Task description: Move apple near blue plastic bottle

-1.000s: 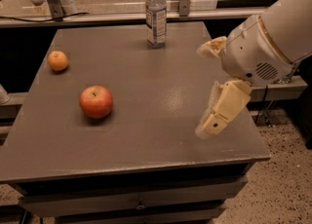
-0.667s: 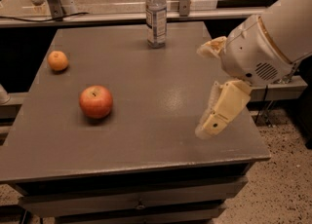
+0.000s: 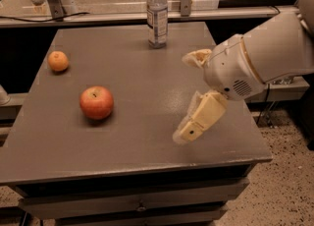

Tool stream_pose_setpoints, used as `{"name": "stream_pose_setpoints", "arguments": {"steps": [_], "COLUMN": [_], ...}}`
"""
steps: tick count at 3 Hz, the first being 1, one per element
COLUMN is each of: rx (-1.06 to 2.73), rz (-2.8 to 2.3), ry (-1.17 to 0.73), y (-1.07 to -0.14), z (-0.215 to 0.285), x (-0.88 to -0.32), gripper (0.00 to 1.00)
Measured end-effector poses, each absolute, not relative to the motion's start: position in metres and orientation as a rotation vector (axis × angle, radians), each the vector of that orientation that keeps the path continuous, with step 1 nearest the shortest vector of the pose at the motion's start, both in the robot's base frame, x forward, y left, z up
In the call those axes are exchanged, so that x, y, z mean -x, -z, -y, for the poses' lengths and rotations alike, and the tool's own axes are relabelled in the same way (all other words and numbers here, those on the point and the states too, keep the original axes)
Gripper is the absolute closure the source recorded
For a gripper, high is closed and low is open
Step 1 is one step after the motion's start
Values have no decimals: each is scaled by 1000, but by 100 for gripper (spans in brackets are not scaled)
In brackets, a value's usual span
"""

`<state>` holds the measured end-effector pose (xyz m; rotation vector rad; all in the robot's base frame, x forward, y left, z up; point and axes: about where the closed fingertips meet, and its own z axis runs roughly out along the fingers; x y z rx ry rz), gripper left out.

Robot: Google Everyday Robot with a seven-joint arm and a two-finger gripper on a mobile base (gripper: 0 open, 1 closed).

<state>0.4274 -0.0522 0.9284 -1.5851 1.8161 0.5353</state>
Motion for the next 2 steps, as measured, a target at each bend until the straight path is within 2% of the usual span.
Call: {"name": "stream_pose_setpoints", "arguments": {"steps": [2], "rx": [1497], "rz": [-1705], "ry": [-705], "y": [-912], "z": [-24], "x": [-437], "gripper": [0]}}
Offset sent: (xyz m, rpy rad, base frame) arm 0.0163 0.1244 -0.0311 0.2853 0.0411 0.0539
